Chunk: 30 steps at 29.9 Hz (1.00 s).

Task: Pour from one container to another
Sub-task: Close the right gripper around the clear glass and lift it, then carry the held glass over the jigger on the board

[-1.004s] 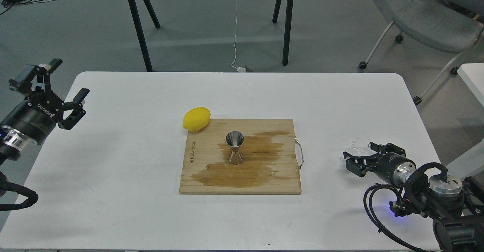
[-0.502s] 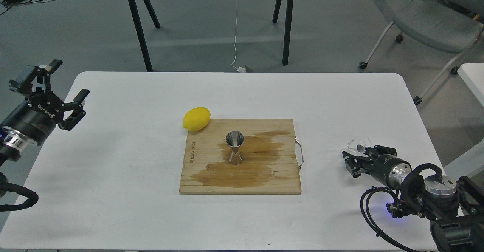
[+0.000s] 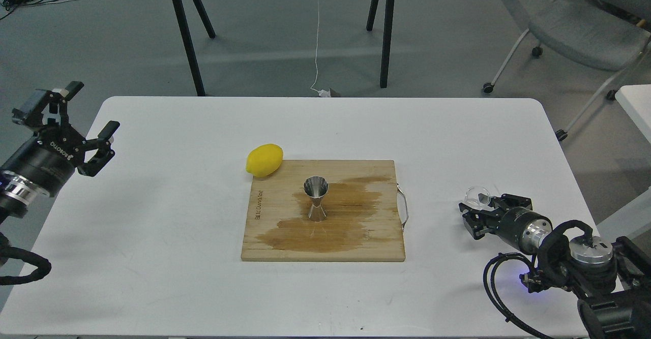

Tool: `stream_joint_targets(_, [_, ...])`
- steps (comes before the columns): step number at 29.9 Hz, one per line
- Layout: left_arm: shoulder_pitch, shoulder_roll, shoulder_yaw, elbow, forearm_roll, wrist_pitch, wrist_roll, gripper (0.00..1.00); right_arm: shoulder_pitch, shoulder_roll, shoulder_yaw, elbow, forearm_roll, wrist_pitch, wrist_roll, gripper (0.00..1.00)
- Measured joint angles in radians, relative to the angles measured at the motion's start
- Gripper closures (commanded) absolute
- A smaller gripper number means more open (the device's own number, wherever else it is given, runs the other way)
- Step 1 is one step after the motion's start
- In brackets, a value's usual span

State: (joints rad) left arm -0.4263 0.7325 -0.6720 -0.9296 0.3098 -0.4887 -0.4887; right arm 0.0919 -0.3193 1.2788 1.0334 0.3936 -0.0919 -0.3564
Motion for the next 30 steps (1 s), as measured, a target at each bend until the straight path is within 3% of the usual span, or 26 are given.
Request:
stream_joint_targets(12, [0.007,-0.010,0.000,0.002,0.000,0.000,0.000,0.01,0.147,-0.066,-0.025,0.286,-0.143,-0.005,-0.014,0.58])
stream_joint_targets(30, [0.004,-0.081,0.000,0.033,0.031,0.000,0.000,0.01,0.603,-0.139,-0.532,0.374,-0.349,-0.008,-0.016,0.58])
